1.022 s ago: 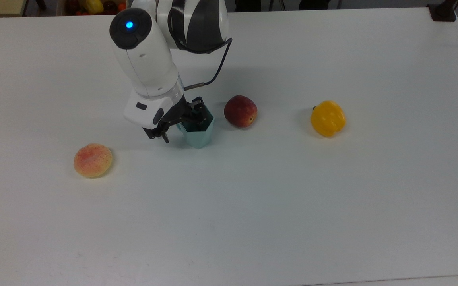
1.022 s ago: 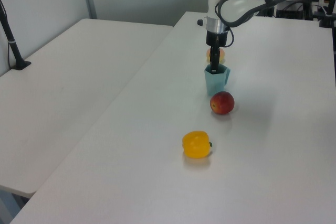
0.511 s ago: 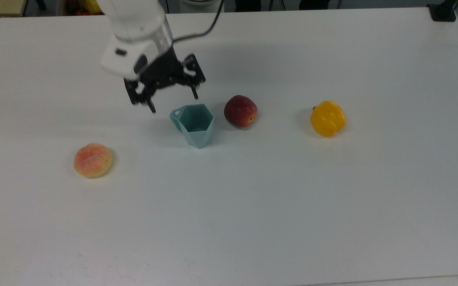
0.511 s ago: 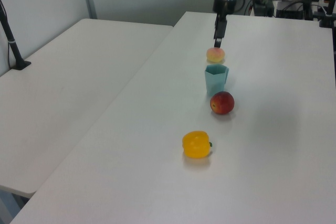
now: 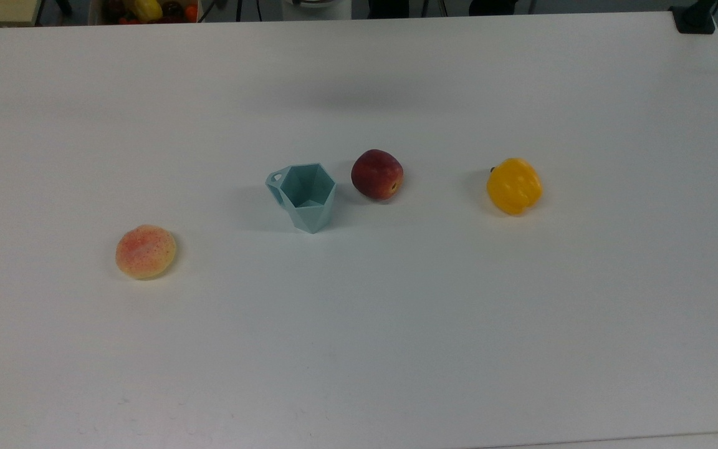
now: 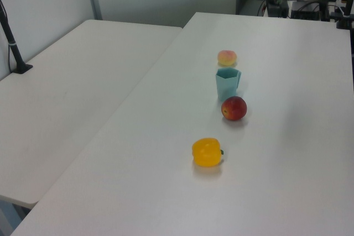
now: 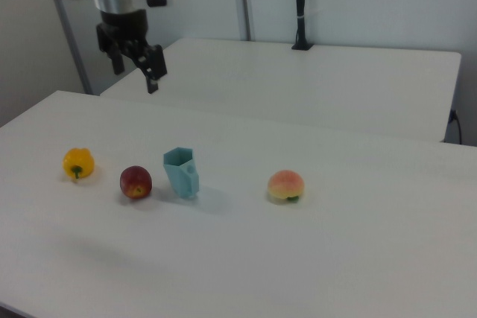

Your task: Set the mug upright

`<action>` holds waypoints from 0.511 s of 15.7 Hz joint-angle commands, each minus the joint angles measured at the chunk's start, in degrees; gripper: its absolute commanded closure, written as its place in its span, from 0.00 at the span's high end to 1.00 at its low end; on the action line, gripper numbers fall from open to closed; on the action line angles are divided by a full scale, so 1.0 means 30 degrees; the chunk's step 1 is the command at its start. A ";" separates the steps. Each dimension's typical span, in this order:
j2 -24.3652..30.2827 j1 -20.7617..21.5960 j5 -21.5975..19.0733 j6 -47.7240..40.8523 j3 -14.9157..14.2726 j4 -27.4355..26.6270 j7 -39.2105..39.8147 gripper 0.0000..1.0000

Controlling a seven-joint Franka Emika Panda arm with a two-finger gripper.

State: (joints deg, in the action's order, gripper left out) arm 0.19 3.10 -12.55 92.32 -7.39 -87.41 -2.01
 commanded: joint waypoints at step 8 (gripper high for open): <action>0.1520 0.0257 0.2718 0.0480 0.0443 -0.1244 0.2453 1.00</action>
State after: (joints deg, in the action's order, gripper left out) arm 4.34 3.35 -5.51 88.33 -6.02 -88.59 0.29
